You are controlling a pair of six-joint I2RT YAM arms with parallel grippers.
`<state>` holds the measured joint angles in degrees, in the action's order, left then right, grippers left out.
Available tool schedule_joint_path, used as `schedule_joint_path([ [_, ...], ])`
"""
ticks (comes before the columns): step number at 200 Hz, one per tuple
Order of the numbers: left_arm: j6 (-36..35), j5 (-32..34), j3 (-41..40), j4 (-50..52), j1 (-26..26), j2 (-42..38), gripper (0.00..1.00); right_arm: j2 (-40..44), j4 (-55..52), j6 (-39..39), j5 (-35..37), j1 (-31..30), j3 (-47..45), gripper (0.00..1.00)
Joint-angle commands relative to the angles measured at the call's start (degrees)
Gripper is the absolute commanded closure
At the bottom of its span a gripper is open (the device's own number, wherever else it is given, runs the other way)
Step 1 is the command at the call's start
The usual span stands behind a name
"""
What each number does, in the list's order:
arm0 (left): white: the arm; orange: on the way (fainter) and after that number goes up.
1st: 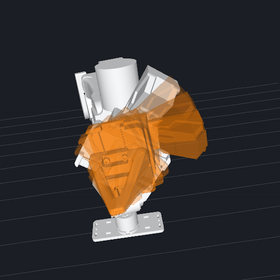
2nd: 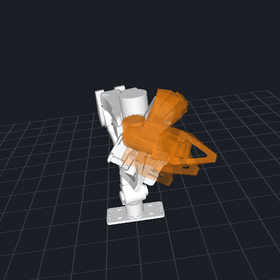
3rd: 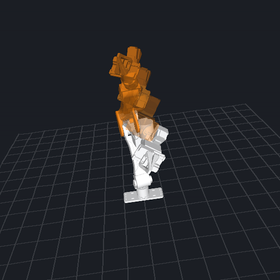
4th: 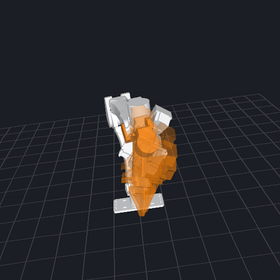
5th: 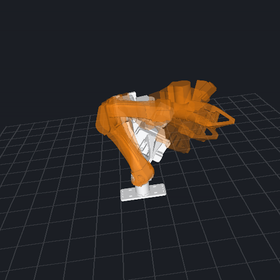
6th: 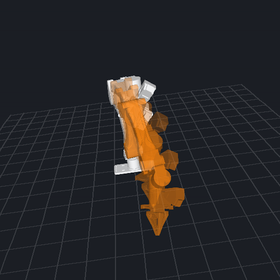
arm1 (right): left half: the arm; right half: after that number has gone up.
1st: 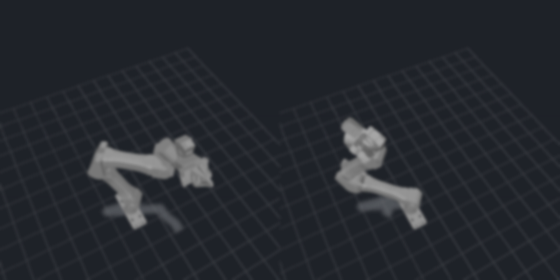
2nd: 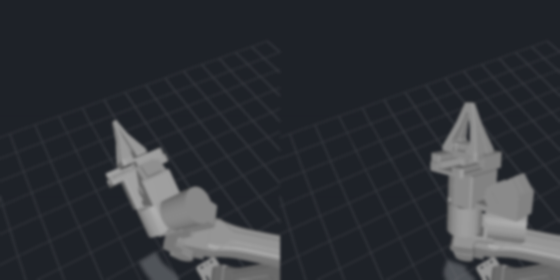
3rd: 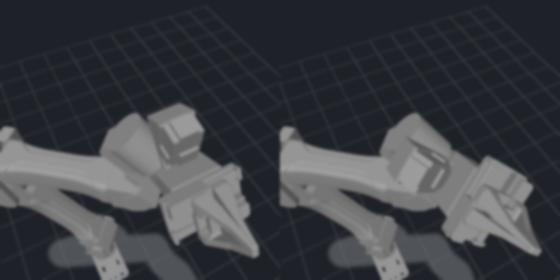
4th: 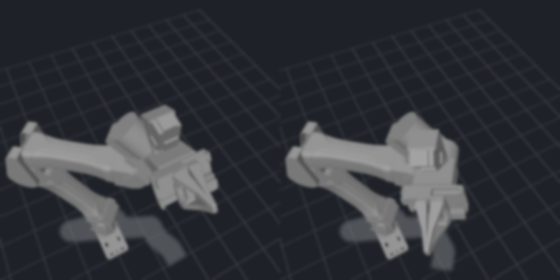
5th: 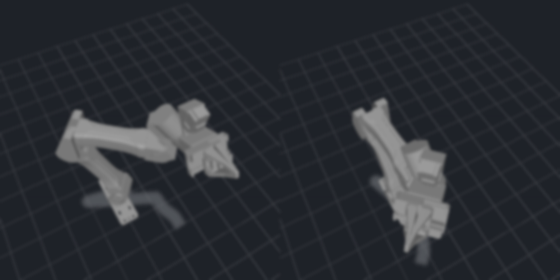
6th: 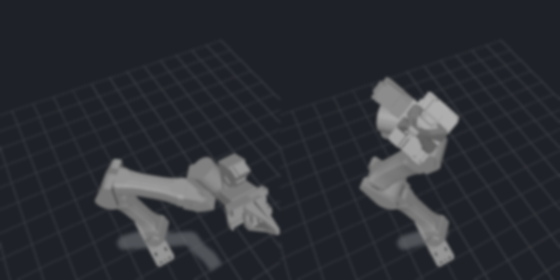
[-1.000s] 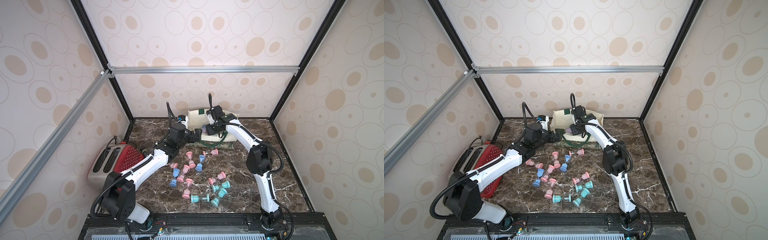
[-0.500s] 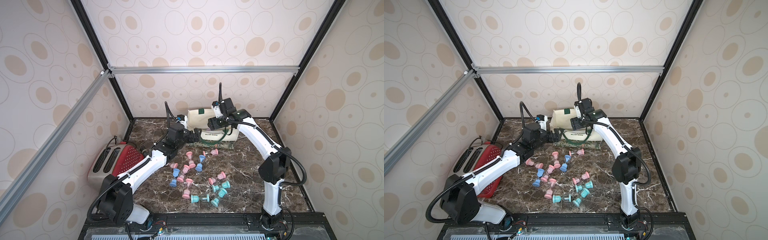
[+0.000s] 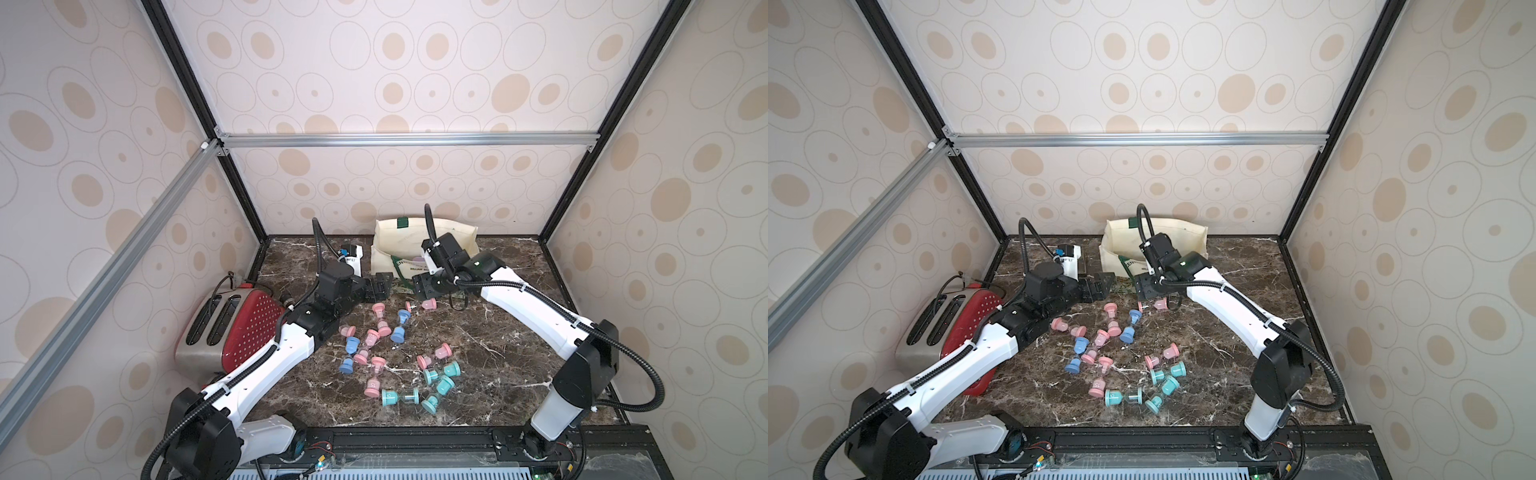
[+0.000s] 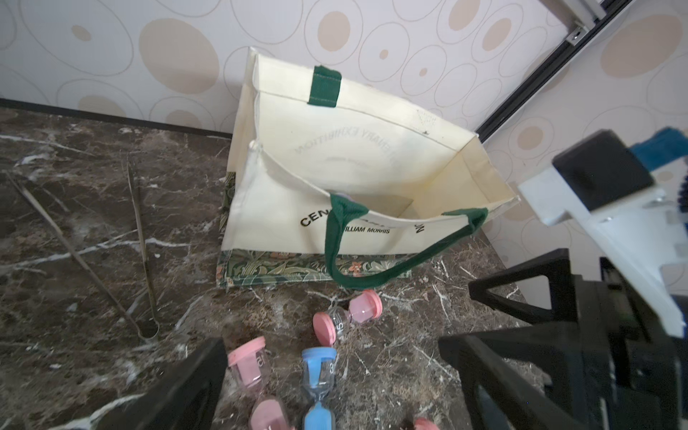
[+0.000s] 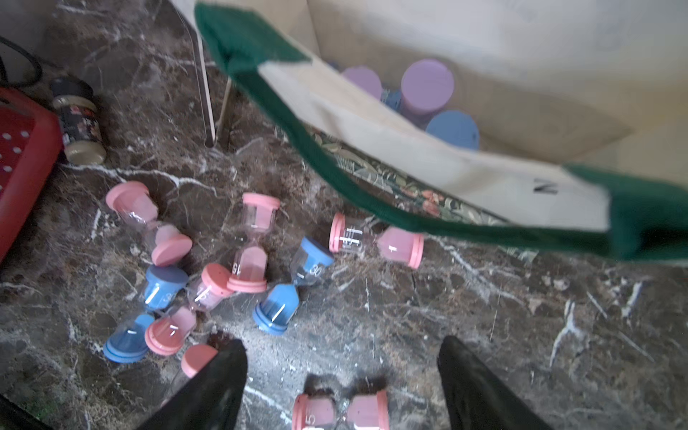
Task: Put the hourglass into the canvas bag
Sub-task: Place the hourglass in the canvas bag, then pick up the hourglass from the center of the board.
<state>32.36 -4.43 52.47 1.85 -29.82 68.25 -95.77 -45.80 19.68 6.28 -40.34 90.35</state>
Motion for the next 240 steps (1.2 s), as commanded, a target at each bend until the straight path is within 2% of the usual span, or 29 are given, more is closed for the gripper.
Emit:
schedule_joint_path([
  [1, 0.2, 0.3, -2.2, 2.8, 0.5, -3.4, 0.03, 3.0, 0.3, 8.2, 4.9, -3.1, -5.9, 0.16],
  [25, 0.8, 0.5, -5.2, 3.6, 0.5, -6.4, 0.02, 3.3, 4.3, 12.5, 4.8, -6.5, -12.7, 0.15],
  [51, 1.9, 0.6, -8.2, 4.4, 0.5, -8.8, 0.03, 0.4, 6.0, 16.1, 3.0, -8.7, -15.7, 0.15],
  [91, 4.3, 0.8, -13.1, 3.4, 0.5, -12.0, 0.02, -2.9, 15.3, 20.6, -0.9, -10.5, -21.5, 0.15],
  [143, 6.3, 2.0, -16.7, 1.5, 0.5, -14.8, 0.02, -7.8, 18.6, 22.0, 0.8, -10.6, -20.2, 0.15],
  [240, 6.0, 3.2, -17.3, 1.5, 0.5, -14.5, 0.03, -15.2, 19.5, 22.0, 2.1, -10.6, -13.9, 0.16],
])
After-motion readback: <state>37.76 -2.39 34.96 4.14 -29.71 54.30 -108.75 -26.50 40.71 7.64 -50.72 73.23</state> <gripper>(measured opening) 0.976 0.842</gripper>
